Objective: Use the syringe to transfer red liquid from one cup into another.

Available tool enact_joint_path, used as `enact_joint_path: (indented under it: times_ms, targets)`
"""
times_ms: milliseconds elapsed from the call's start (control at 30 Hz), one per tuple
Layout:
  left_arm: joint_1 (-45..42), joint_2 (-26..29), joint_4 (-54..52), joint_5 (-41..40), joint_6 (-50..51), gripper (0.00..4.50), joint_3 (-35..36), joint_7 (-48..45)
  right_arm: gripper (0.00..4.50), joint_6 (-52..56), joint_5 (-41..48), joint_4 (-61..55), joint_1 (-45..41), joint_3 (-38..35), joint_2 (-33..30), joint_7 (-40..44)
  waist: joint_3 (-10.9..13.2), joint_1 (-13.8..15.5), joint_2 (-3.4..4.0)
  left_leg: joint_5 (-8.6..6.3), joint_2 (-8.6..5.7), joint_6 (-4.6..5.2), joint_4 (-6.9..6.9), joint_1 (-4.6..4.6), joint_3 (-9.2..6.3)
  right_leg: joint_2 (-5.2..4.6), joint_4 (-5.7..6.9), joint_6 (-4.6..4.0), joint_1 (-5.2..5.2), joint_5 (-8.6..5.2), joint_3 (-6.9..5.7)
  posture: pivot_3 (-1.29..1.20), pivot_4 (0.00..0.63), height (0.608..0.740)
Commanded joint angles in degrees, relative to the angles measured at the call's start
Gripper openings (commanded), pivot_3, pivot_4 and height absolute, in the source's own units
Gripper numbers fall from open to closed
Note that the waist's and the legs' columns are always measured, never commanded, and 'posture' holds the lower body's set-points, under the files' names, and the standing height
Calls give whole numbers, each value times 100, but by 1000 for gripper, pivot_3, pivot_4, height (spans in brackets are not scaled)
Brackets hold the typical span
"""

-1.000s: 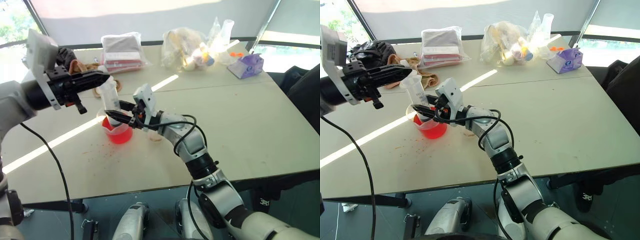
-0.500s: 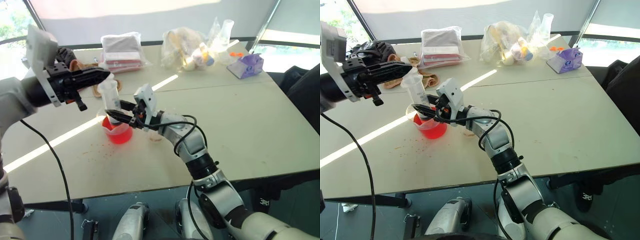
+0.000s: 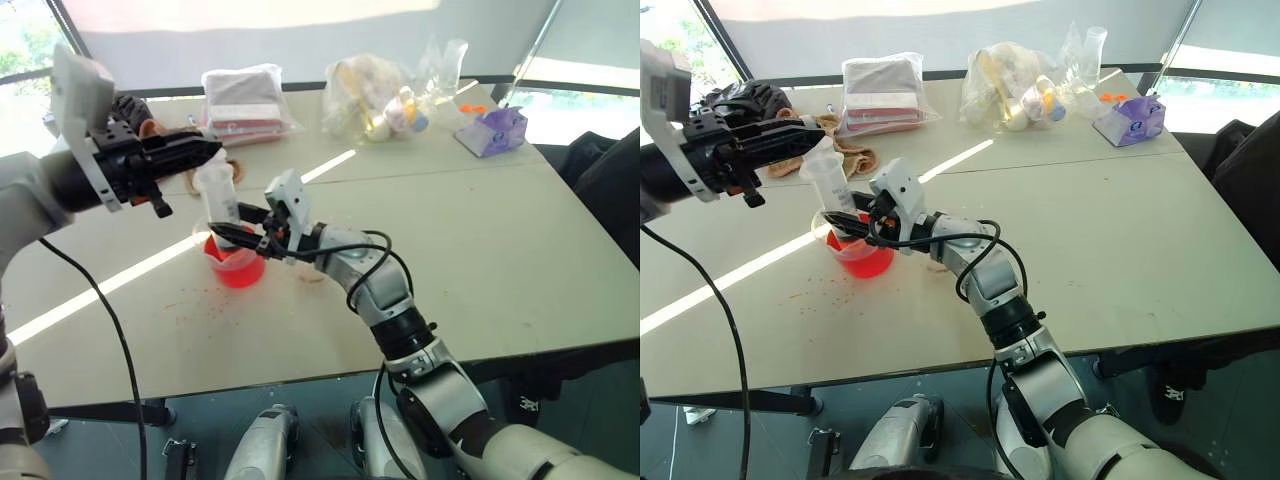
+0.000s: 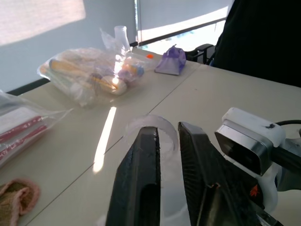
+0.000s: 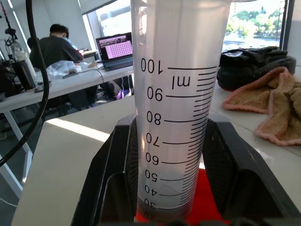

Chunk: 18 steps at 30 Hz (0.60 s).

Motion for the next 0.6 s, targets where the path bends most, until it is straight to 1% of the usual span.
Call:
enact_joint_path:
  times_ms: [33, 100, 200, 367, 467, 600]
  targets:
    - [31, 60, -220, -119, -98, 1905, 379, 3, 1377, -65, -76, -101, -29, 336, 82, 209, 0, 0, 0, 0, 0, 0, 0, 0, 0, 0, 0, 0, 0, 0, 0, 0, 150, 736]
    - [146, 83, -290, -127, -123, 2438, 424, 6, 1377, -118, -101, -117, -65, 318, 70, 206, 0, -2, 0, 0, 0, 0, -1, 0, 0, 0, 0, 0, 0, 0, 0, 0, 150, 736]
    - [261, 117, -308, -130, -133, 2438, 541, 37, 1377, -196, -135, -115, -112, 290, 57, 199, 0, 0, 0, 0, 0, 0, -1, 0, 0, 0, 0, 0, -1, 0, 0, 0, 150, 736]
    - [767, 466, -318, -180, -6, 2438, 1354, 2, 1377, -345, -158, -76, -259, 153, 50, 143, 1, -7, -2, 0, 2, 0, -6, 0, 0, 0, 0, -1, -4, 0, 0, 0, 150, 736]
    - [1232, 621, -401, -156, 63, 2438, 1855, -66, 1377, -458, -181, 28, -361, 60, 43, 111, 1, -7, -1, 0, 2, 0, -6, 0, 1, 0, -3, -1, -3, -1, 0, 0, 150, 736]
    - [1847, 513, -576, -127, 85, 2438, 2322, 22, 1377, -573, -165, 119, -498, -74, 16, 58, 1, 9, -5, 0, 1, 0, -4, 1, -2, -1, -4, -1, 1, -1, 0, 0, 150, 736]
